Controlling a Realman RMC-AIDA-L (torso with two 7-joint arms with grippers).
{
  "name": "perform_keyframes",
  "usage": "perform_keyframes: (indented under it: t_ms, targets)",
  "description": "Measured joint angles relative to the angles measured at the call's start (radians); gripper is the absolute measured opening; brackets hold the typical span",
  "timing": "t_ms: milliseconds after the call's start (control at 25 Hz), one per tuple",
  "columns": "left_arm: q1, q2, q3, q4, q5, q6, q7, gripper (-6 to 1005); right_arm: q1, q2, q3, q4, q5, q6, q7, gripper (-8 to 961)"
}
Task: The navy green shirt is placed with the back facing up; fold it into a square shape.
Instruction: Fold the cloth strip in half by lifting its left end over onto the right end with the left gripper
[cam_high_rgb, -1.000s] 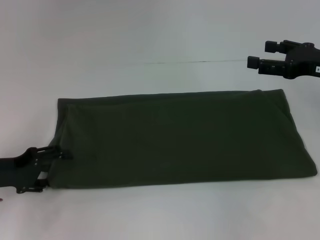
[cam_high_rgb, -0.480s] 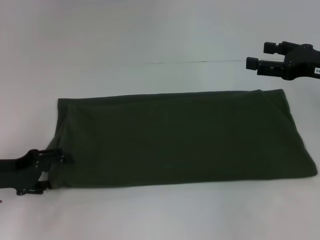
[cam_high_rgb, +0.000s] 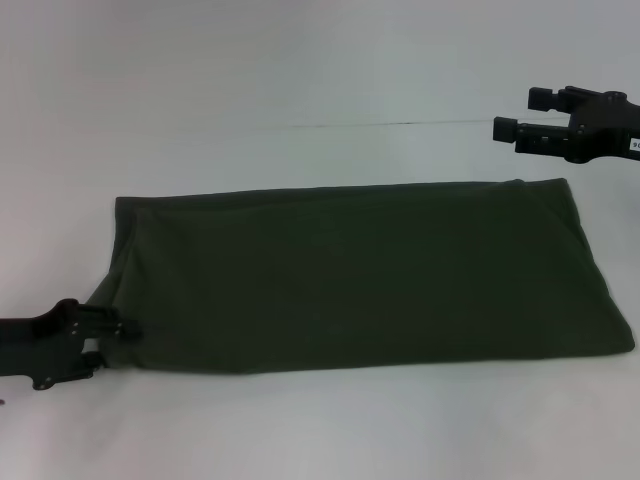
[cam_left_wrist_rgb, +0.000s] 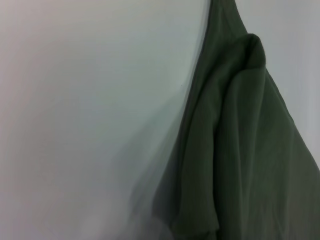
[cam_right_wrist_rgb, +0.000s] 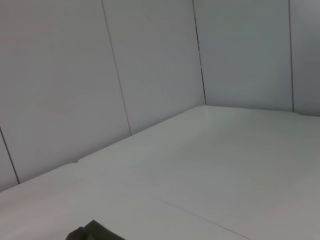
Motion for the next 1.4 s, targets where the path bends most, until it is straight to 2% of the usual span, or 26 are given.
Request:
perform_keyframes:
  t_ms: [280,520,920,1160,1400]
  targets:
    - [-0.002,0.001,0.003,0.000,0.000,0.000,0.018,475,0.001,0.001,0.000,0.000,0.001,0.000,0.000,890]
    - [-0.005,0.003,0.017,0.006,0.004,-0.017,0.055,480,0.002,0.003,0.000,0.000,0.001,-0.002,0.000,889]
    - [-0.007,0.003,0.020,0.001,0.007,-0.020,0.054,169,0.001,0.005,0.000,0.000,0.001,-0.002,0.000,888]
    - [-0.006,0.003,0.016,0.014,0.004,-0.017,0.064,57,0.001,0.004,-0.007,0.000,0.000,-0.002,0.000,887]
    - [0.000,0.012,0.014,0.045,0.003,-0.006,0.072,57,-0.006,0.004,-0.046,-0.002,-0.008,-0.008,0.000,887]
